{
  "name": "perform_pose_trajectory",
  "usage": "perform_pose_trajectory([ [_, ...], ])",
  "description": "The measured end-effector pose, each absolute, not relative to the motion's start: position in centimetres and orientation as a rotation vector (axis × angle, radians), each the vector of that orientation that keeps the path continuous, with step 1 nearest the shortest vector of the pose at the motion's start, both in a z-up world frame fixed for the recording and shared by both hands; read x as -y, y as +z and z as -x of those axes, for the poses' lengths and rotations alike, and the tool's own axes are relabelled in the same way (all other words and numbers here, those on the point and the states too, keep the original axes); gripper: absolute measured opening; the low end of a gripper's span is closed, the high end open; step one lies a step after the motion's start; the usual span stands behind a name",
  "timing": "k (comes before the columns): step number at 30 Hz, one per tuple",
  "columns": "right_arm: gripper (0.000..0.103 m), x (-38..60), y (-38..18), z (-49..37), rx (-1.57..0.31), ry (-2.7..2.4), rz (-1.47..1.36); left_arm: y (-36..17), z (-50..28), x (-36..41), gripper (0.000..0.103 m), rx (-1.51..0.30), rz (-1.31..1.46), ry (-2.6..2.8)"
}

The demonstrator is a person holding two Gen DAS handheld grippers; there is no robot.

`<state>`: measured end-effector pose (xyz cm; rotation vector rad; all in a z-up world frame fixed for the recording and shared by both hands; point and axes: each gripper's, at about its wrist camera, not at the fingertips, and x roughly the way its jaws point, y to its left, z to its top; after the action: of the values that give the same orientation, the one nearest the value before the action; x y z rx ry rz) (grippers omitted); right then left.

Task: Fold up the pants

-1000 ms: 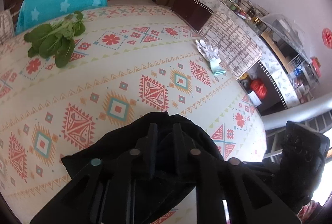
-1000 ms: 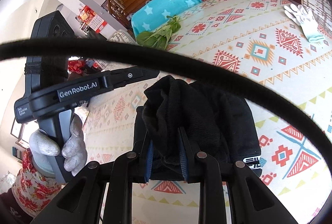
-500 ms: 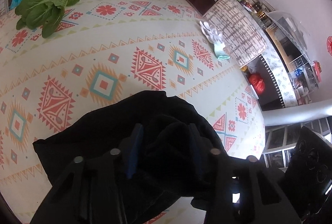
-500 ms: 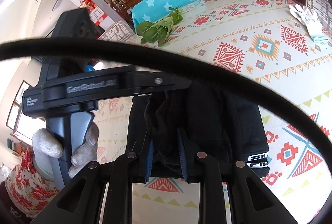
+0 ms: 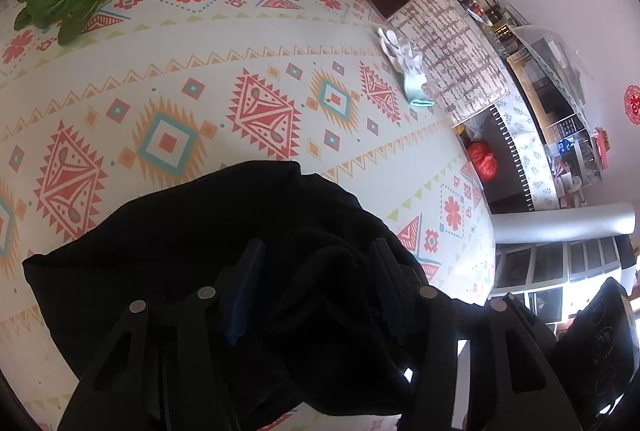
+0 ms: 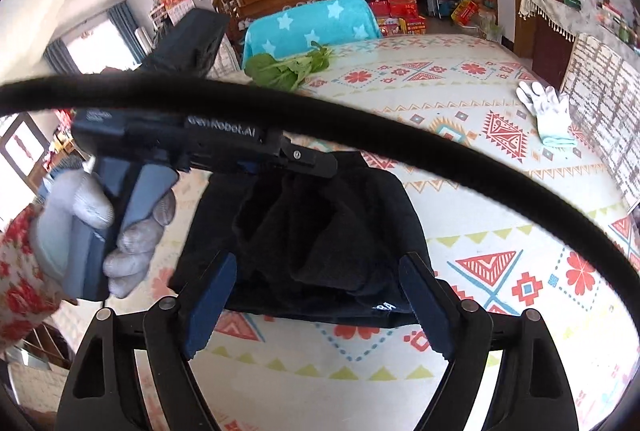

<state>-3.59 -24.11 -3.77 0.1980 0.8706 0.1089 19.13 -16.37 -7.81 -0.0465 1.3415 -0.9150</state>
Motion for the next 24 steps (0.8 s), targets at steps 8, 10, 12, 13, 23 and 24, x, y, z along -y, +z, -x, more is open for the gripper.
perform_pose_trajectory([
  [8,0.081,20.5,-6.1,1.4,-0.886,0.073,0.019,-8.1,-18.2,17.9,0.030,-1.341,-0.057,-0.888],
  [10,0.040,20.7,-6.8,0.9,-0.920,0.081,0.017,-8.0,-18.0,17.8,0.027,-1.333,-0.071,-0.889],
  [12,0.031,21.8,-6.9,0.8,-0.935,0.087,-0.042,-7.7,-18.0,17.5,0.027,-1.324,-0.057,-0.901],
  [13,0.029,22.5,-6.6,0.9,-0.936,0.094,-0.079,-7.4,-18.0,17.4,0.027,-1.321,-0.048,-0.905],
  [23,0.026,24.5,-3.0,-0.9,-0.913,0.156,-0.220,-3.6,-19.4,14.9,0.027,-1.238,0.040,-0.929],
  [24,0.026,24.3,-2.7,-1.2,-0.909,0.166,-0.228,-3.3,-19.8,14.1,0.027,-1.232,0.057,-0.921],
])
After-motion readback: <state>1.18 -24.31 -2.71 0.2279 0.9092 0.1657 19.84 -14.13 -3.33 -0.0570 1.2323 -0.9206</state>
